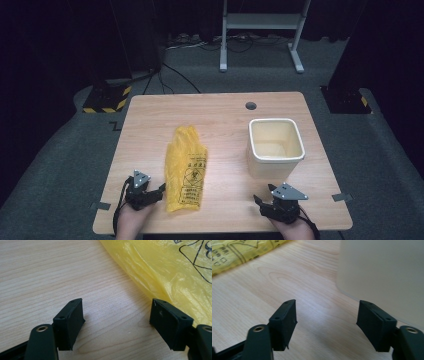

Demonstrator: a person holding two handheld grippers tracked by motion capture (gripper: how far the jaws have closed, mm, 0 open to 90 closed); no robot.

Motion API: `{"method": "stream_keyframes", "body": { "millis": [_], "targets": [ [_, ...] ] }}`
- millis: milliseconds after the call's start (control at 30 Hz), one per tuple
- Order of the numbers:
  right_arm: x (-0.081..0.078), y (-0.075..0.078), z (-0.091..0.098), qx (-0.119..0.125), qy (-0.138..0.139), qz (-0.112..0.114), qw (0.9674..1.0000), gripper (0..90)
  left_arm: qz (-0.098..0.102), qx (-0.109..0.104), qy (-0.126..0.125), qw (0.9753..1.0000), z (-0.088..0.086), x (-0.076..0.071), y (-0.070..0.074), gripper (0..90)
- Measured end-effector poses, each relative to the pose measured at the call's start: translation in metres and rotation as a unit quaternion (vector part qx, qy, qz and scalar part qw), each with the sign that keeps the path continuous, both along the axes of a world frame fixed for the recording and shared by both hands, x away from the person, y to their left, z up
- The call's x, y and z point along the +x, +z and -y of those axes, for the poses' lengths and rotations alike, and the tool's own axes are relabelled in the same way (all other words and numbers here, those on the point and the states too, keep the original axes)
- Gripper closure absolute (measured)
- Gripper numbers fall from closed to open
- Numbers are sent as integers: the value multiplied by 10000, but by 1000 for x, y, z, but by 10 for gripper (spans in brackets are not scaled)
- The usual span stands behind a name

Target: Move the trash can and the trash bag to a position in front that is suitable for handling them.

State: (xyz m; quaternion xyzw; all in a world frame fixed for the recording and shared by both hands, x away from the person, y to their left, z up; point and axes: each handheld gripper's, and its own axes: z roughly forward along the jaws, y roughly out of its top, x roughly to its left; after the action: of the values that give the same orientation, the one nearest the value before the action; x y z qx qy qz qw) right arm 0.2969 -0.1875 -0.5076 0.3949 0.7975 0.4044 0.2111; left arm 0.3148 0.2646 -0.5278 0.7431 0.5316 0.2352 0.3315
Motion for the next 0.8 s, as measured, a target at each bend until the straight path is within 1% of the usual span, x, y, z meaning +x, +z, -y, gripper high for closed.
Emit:
{"method": "stream_keyframes", "body": {
  "millis": [33, 100, 133, 167, 233, 267, 367, 467, 533, 600, 700, 800],
  "targets": [
    [0, 0, 0, 0, 0, 0, 10000, 313, 0, 0, 0, 10000, 0, 0, 0, 268],
    [2, 1, 5, -10, -130, -2, 9999, 317, 2, -5, -17, 10000, 0, 0, 0, 268],
    [4, 0, 8, 11, -167, -31, 9999, 309, -1, -4, -24, 10000, 0, 0, 0, 266],
    [7, -1, 13, 65, -288, -90, 9995, 302, -13, -16, -42, 10000, 0, 0, 0, 261],
    [7, -2, 15, 70, -307, -102, 9995, 301, -9, -12, -48, 10000, 0, 0, 0, 258],
    [7, -1, 19, 76, -382, -79, 9992, 280, -16, 6, -63, 10000, 0, 0, 0, 255],
    [6, 1, 22, 183, -444, -73, 9988, 285, -16, 14, -81, 10000, 0, 0, 0, 245],
    [4, 3, 24, 162, -504, 37, 9986, 296, -28, 8, -110, 9999, 0, 0, 0, 236],
    [0, 6, 25, 172, -536, 139, 9983, 325, -31, 21, -129, 9999, -1, 0, 0, 230],
    [-3, 9, 27, 182, -575, 302, 9977, 364, -25, 29, -135, 9999, 0, 0, 0, 227],
    [-6, 15, 31, 275, -601, 571, 9962, 388, -33, 26, -152, 9999, 0, 0, 0, 219],
    [-10, 22, 34, 353, -635, 744, 9946, 400, -35, 24, -162, 9999, 0, 0, 0, 215]
  ]
}}
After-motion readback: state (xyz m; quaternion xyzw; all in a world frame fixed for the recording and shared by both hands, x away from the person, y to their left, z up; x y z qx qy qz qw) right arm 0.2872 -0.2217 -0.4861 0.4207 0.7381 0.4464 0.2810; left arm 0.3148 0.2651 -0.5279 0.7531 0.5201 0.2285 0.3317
